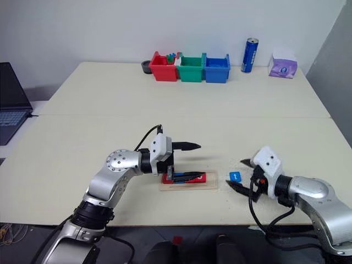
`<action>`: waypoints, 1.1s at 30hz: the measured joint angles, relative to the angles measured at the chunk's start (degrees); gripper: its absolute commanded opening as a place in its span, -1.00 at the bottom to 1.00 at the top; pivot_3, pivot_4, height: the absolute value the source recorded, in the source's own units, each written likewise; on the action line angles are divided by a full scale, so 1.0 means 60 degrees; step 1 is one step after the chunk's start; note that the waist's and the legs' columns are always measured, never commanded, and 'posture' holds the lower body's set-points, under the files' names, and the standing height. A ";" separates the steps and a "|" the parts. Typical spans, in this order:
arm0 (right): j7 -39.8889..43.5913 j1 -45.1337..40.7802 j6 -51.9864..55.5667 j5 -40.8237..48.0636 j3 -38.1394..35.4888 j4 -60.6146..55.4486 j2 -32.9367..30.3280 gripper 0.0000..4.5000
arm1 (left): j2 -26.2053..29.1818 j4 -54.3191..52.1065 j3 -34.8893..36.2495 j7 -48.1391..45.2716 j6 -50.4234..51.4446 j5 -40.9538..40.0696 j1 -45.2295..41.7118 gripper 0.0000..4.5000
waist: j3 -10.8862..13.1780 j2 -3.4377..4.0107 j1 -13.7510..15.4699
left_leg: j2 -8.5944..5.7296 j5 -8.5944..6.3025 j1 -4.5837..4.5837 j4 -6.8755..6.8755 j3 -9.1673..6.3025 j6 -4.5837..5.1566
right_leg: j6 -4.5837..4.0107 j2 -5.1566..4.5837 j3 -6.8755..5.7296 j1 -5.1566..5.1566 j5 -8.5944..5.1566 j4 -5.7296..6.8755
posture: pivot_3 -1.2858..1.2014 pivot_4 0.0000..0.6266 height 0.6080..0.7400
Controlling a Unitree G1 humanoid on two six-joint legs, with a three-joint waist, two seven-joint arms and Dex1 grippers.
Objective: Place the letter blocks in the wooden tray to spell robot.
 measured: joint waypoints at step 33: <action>0.2166 -0.2334 -0.3637 -0.1285 0.1705 0.4869 0.0111 0.99 | 0.0217 0.0037 -0.0054 -0.0138 -0.0080 -0.0047 0.0008 1.00 | 0.0008 -0.0009 0.0034 | 0.0000 0.0002 0.0007 0.0013 -0.0009 -0.0003 | -0.0004 -0.0017 0.0005 0.0000 0.0004 0.0016 | 0.03 -0.52 1.00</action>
